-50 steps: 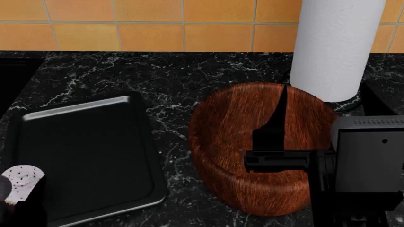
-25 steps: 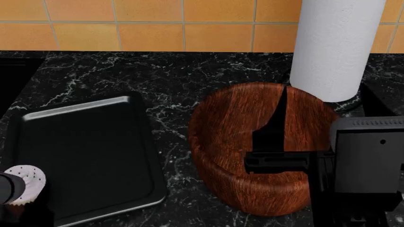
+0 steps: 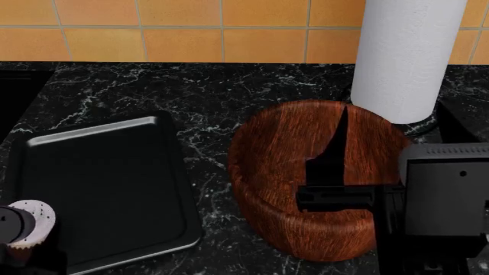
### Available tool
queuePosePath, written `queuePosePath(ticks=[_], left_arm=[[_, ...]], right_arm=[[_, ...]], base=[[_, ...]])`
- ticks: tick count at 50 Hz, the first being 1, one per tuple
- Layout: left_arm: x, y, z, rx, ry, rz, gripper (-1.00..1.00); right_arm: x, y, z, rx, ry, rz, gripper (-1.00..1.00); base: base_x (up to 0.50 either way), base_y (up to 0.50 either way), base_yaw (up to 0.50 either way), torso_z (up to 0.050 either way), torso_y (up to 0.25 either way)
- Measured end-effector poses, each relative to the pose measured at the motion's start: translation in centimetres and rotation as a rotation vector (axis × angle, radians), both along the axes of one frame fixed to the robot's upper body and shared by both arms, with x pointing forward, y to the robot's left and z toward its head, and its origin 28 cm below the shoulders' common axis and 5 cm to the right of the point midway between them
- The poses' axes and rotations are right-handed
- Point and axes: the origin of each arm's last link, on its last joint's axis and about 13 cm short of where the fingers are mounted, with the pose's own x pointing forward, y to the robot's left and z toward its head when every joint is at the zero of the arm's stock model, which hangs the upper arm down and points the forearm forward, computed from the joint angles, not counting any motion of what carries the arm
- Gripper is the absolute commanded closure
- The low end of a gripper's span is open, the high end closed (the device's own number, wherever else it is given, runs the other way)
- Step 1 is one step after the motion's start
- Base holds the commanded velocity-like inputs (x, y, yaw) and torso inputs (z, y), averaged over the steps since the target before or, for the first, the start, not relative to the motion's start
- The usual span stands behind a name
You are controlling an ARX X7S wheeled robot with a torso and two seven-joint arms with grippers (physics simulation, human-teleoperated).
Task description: Move the fresh-baked cupcake off the tray onto the counter, and place the bowl used for mixing into the sink.
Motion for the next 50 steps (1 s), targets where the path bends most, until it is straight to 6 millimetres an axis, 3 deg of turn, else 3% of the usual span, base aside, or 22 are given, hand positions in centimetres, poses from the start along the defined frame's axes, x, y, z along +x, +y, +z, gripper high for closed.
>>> queuePosePath(ticks=[50], left_arm=[[2.7, 0.6, -1.5, -0.03, 0.053, 0.029, -1.0]], right_arm=[[-0.2, 0.1, 0.0, -0.006, -0.003, 0.0, -1.0]], base=[[0.0, 0.0, 0.0, 0.0, 0.0]])
